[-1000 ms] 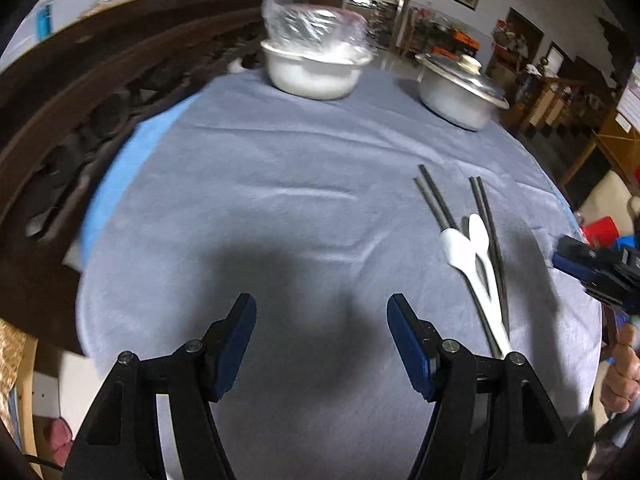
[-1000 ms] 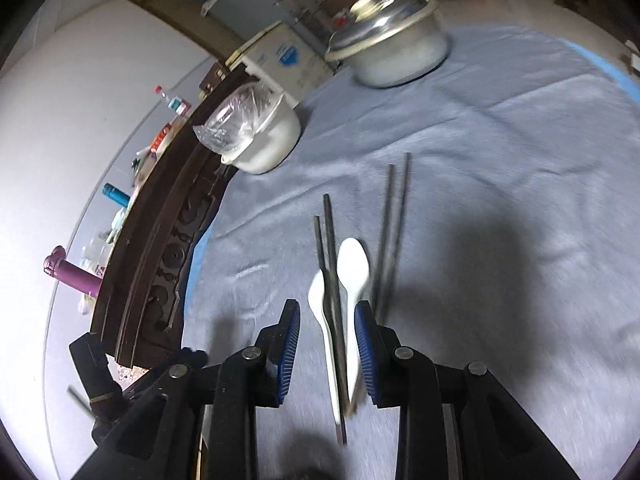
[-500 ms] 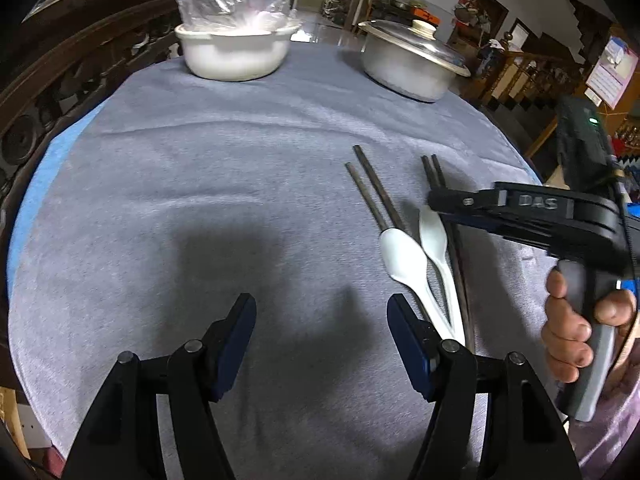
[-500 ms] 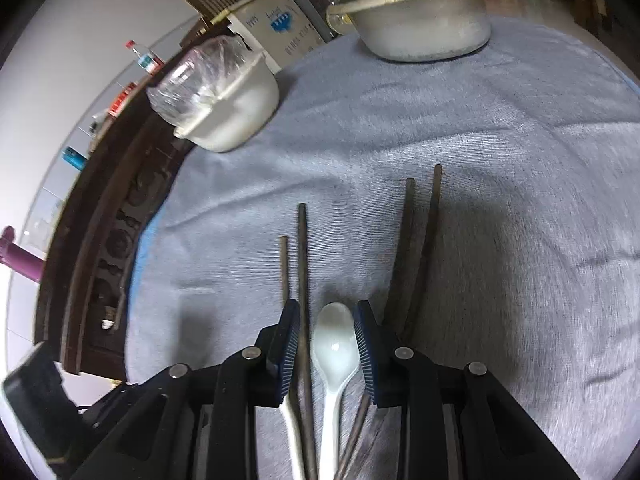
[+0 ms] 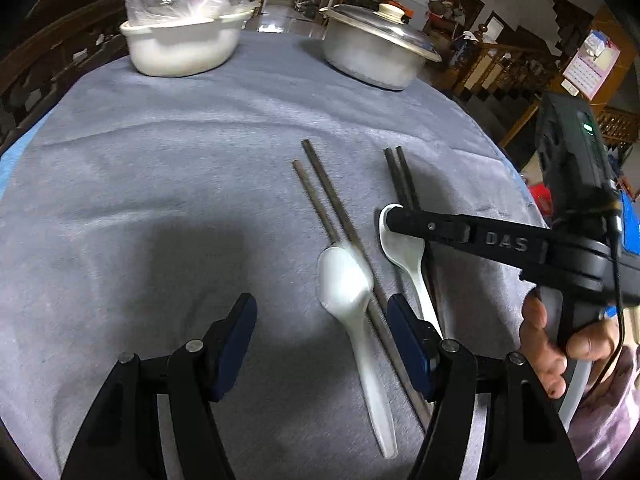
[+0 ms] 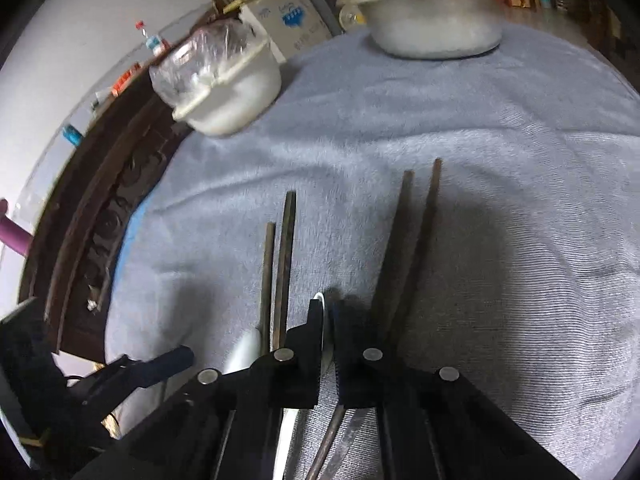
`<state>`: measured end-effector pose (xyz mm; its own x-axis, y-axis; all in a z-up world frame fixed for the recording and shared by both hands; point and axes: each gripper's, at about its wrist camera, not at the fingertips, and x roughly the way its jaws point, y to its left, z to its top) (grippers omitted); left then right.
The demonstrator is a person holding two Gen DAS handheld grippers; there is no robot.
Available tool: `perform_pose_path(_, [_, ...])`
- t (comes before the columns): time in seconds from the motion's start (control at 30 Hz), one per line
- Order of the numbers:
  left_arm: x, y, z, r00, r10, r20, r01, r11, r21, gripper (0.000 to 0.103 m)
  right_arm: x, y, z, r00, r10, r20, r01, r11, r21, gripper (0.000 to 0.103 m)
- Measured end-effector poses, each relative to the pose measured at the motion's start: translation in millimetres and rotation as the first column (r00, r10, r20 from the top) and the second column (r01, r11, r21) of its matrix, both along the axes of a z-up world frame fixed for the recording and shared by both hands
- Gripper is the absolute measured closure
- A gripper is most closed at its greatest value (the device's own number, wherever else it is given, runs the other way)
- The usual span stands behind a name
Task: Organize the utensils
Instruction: 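Grasp a white spoon with the left tool while the right tool grasps another spoon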
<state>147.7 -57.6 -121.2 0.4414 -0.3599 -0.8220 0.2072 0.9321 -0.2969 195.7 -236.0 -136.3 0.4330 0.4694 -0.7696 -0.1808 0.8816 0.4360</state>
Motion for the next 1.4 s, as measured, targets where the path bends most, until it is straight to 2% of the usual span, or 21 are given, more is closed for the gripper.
perform_pose_path(0.13, [8.1,-7.8,-2.5,1.0,-0.021,0.001,0.021,1.0,0.005,0.051,-10.7,-16.9,9.8,0.998,-0.05,0.045,0.049,0.998,0.036,0.097])
perform_pose_path(0.27, [12.2,-13.6,-5.8,0.999,-0.033,0.005,0.033,0.999,0.028,0.06,-27.3,-34.4,20.8,0.993,-0.085,0.078,0.079,0.994,0.077,0.097])
perform_pose_path(0.33, [12.0,-13.5,-6.7,0.999,-0.036,0.012,0.036,0.998,0.048,0.07,-33.9,-40.9,24.0,0.992,-0.098,0.086,0.09,0.992,0.087,0.097])
perform_pose_path(0.43, [7.1,-12.1,-6.0,0.997,-0.072,0.023,0.071,0.995,0.076,0.07,-45.9,-50.2,27.6,0.989,-0.11,0.096,0.101,0.991,0.09,0.097])
perform_pose_path(0.53, [-1.1,-12.8,-5.4,0.991,-0.126,0.046,0.117,0.981,0.152,0.07,-55.4,-55.6,30.4,0.987,-0.115,0.11,0.107,0.991,0.076,0.097])
perform_pose_path(0.6, [-2.3,-7.6,-4.6,0.99,-0.139,0.034,0.132,0.979,0.158,0.07,-61.8,-58.0,32.7,0.987,-0.109,0.118,0.106,0.994,0.036,0.097])
perform_pose_path(0.73, [0.8,1.9,-4.2,0.99,-0.138,0.01,0.134,0.978,0.16,0.069,-67.1,-58.8,30.9,0.988,-0.105,0.113,0.121,0.982,-0.143,0.097])
perform_pose_path(0.8, [3.1,2.9,-4.9,0.991,-0.134,-0.007,0.133,0.977,0.168,0.069,-65.4,-57.9,25.9,0.992,-0.095,0.08,0.111,0.968,-0.227,0.097])
perform_pose_path(0.93, [3.9,0.5,-4.7,0.989,-0.145,-0.013,0.145,0.972,0.187,0.069,-59.5,-52.9,12.8,0.997,-0.082,0.003,0.079,0.944,-0.32,0.095])
perform_pose_path(1.13, [6.1,0.3,-5.3,0.987,-0.158,-0.009,0.157,0.971,0.181,0.069,-50.9,-50.5,9.9,0.996,-0.077,-0.047,0.057,0.941,-0.335,0.093])
perform_pose_path(1.27, [6.7,0.9,-5.5,0.987,-0.163,-0.001,0.16,0.971,0.178,0.072,-46.1,-47.6,9.0,0.997,-0.064,-0.046,0.045,0.943,-0.329,0.094])
perform_pose_path(1.4, [4.6,6.1,-5.1,0.991,-0.137,0.005,0.134,0.978,0.162,0.072,-52.4,-52.9,9.6,0.996,-0.077,-0.034,0.064,0.956,-0.286,0.097])
